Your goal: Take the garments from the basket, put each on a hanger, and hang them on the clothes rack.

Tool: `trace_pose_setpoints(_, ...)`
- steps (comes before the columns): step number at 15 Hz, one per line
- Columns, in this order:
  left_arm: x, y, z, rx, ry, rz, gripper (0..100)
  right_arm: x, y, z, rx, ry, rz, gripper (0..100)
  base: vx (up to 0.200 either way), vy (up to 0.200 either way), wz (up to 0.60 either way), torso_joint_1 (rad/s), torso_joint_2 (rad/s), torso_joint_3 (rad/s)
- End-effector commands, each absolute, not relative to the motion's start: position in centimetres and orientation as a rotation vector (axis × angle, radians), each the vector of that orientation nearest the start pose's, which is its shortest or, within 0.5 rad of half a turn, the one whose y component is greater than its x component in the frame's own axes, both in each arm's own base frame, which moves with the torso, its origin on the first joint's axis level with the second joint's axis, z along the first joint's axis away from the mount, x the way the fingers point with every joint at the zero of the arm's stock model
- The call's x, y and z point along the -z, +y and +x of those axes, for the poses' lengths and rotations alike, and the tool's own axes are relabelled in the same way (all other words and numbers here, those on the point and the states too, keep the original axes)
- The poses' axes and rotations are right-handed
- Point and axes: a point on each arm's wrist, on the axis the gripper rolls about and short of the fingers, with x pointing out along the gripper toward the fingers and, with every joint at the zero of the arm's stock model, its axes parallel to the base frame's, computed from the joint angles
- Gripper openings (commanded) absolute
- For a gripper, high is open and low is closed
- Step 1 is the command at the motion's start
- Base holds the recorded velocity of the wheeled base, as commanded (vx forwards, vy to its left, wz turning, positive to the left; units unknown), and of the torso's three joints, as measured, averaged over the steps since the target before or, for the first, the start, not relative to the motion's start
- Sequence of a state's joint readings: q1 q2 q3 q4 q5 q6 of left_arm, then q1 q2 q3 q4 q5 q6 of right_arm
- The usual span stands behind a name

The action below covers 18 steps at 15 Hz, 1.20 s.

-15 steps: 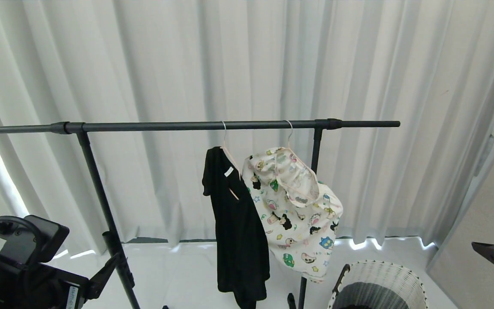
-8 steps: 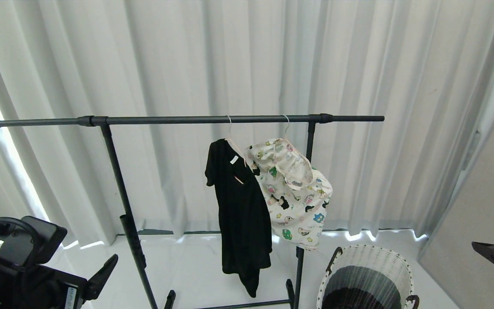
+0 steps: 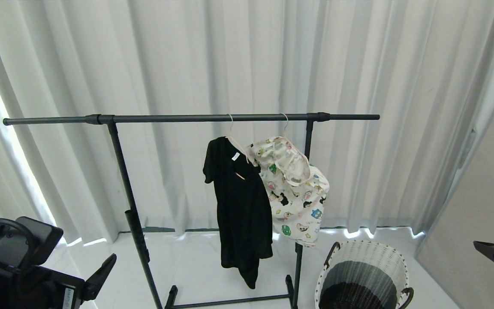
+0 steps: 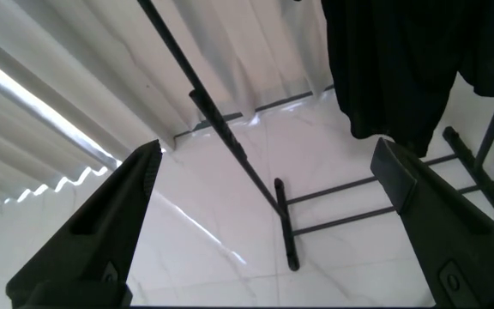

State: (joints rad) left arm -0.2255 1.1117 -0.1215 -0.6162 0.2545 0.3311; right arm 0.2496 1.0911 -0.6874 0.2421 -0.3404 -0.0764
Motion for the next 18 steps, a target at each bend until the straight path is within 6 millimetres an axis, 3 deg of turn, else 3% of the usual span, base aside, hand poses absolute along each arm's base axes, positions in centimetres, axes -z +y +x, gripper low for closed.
trace_pose_setpoints(1,-12.7,-2.1,11.8,0.031,0.361,0.414,100,-20.6,2.6,13.1,0.063,0.623,-0.264,100,0.000,0.000,0.00,0.000,0.00,0.000)
trace_pose_setpoints(6,-12.7,-2.1,11.7,0.031,0.360,0.415,100,-20.7,2.5,12.8,0.064,0.612,-0.261,100,0.000,0.000,0.00,0.000,0.00,0.000)
trace_pose_setpoints(9,-13.1,-1.9,11.4,0.016,0.334,0.408,100,-21.0,2.4,12.4,0.066,0.592,-0.255,100,0.000,0.000,0.00,-0.163,0.38,0.196)
trace_pose_setpoints(15,-13.2,0.0,10.0,-0.154,0.309,0.368,100,-19.7,1.7,9.6,0.070,0.570,-0.256,100,0.000,0.000,0.00,-0.228,0.51,0.281)
trace_pose_setpoints(18,-12.2,0.5,7.8,-0.198,0.279,0.355,100,-19.0,1.3,8.1,0.077,0.550,-0.253,100,0.000,0.000,0.00,-0.212,0.50,0.282)
